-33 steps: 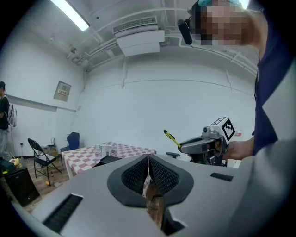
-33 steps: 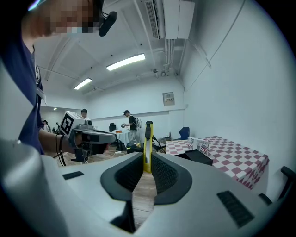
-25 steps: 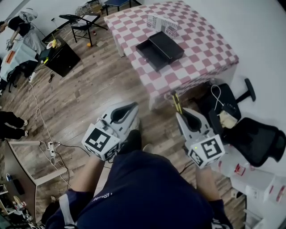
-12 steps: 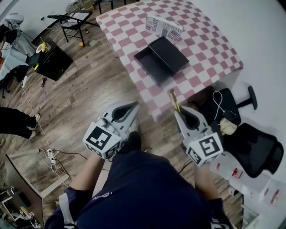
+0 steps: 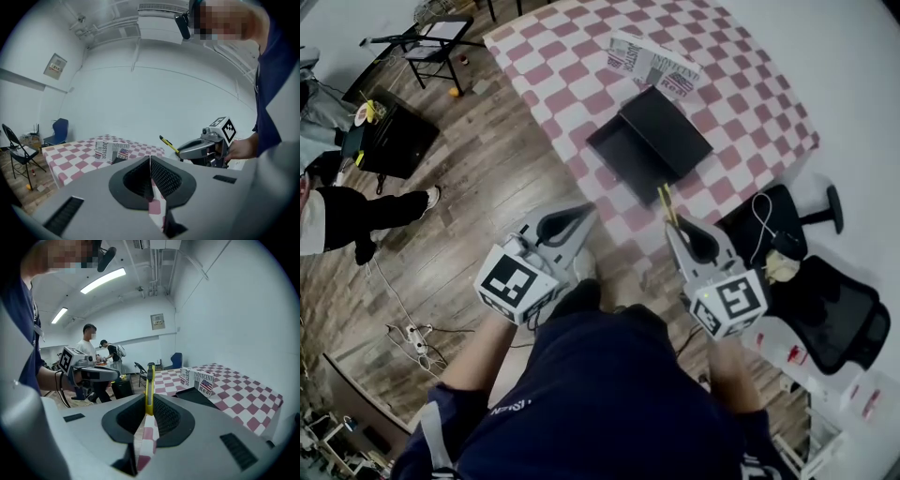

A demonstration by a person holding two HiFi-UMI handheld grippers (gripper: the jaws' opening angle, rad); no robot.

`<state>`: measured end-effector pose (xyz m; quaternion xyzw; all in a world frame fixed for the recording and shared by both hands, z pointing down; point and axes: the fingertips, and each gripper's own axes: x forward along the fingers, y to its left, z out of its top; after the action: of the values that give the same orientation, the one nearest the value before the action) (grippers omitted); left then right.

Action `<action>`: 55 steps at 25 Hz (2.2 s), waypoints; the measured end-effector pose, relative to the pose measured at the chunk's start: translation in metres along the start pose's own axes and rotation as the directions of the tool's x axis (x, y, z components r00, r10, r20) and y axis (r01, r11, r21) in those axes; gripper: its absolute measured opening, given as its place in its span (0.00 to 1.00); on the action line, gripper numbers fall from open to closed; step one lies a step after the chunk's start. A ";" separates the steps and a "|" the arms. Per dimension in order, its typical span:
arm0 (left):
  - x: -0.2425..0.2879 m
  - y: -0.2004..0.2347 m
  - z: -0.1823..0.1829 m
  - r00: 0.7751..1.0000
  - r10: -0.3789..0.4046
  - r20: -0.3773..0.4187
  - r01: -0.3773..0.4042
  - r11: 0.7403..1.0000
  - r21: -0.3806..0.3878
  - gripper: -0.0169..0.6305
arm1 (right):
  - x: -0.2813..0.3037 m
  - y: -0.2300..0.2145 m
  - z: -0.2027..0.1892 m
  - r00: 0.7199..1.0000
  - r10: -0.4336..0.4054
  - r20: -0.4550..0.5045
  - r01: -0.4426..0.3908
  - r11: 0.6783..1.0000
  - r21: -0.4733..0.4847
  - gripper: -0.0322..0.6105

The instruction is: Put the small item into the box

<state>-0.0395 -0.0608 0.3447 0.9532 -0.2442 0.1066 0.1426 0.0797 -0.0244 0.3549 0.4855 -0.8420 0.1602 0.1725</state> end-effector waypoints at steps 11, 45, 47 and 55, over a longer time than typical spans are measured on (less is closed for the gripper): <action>0.037 0.056 -0.010 0.998 0.025 -0.053 -0.027 0.998 -0.049 0.08 | 0.079 -0.044 -0.006 0.997 0.031 -0.073 -0.032 0.999 -0.019 0.15; 0.054 0.104 -0.076 0.978 0.165 -0.126 -0.192 0.949 -0.251 0.08 | 0.256 -0.091 -0.173 0.787 0.108 -0.607 -0.151 0.988 -0.020 0.15; 0.054 0.106 -0.077 0.978 0.163 -0.127 -0.191 0.948 -0.254 0.08 | 0.257 -0.090 -0.177 0.780 0.109 -0.617 -0.153 0.988 -0.018 0.15; 0.056 0.108 -0.080 0.978 0.157 -0.139 -0.189 0.947 -0.261 0.08 | 0.257 -0.090 -0.189 0.754 0.115 -0.647 -0.157 0.987 -0.009 0.15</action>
<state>-0.0554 -0.1498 0.4586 0.8916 -0.3306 0.1394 0.2764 0.0631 -0.1805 0.6465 0.3327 -0.7690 0.3029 0.4540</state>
